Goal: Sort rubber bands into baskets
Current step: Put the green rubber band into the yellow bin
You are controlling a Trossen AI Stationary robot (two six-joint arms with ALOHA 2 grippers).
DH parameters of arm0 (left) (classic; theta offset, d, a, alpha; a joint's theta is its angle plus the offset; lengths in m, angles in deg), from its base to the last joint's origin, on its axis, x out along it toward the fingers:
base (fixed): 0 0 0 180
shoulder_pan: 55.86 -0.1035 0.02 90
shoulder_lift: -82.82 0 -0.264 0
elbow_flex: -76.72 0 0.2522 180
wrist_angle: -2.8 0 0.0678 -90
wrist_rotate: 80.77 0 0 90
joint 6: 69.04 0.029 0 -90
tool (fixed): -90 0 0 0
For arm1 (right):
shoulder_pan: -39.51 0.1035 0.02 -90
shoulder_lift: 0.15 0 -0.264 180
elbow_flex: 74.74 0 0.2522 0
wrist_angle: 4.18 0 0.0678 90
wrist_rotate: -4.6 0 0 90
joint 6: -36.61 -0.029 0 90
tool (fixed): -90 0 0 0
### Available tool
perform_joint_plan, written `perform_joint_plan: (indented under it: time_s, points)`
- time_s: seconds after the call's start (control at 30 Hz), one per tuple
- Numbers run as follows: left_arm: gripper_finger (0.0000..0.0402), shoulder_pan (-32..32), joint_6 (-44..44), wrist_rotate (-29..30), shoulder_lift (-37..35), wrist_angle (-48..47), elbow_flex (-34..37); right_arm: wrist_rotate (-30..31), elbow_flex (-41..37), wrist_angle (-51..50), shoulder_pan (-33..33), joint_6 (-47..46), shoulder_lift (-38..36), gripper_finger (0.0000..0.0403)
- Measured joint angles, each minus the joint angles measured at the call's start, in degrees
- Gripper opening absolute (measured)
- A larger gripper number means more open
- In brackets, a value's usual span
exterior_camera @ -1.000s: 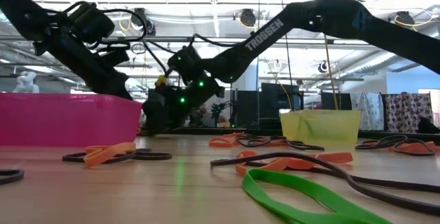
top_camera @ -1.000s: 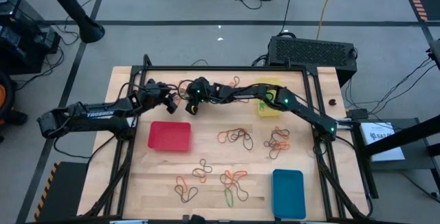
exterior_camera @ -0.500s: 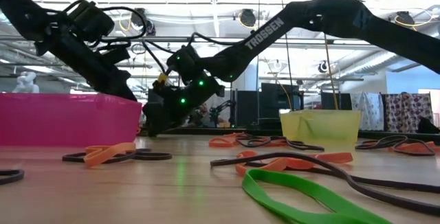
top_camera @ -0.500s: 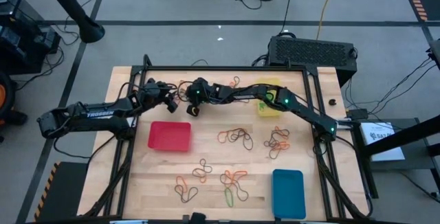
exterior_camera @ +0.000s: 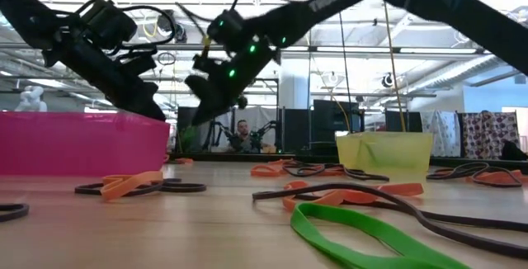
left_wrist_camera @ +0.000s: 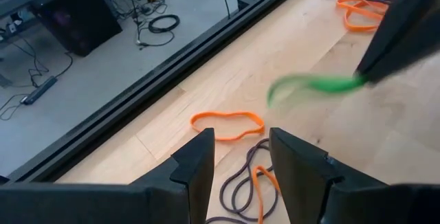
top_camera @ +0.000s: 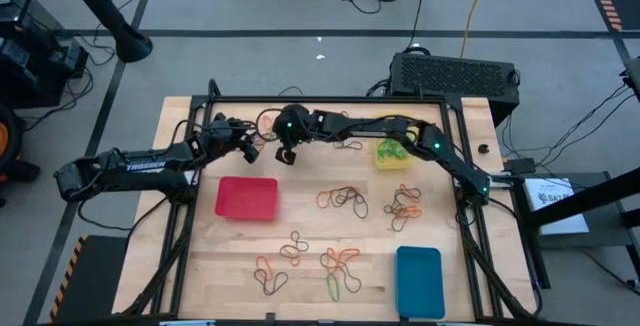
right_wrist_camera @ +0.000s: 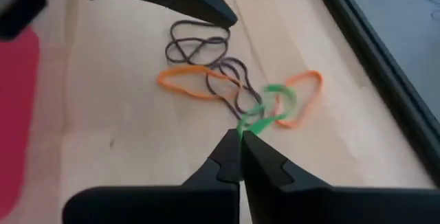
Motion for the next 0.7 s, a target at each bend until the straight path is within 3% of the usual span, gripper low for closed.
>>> perform_joint_plan:
  time_s: [0.43, 0.7]
  points:
    - [0.0148, 0.11, -1.40, -2.41, -0.01, 1.00, 0.00, -0.35, 0.04, -41.79, -3.98, 1.02, -12.03, 0.0000]
    - [0.0148, 0.11, -1.34, -11.74, -0.02, 8.18, 0.02, -0.37, -4.00, -58.31, -4.74, -0.80, -17.55, 0.0000]
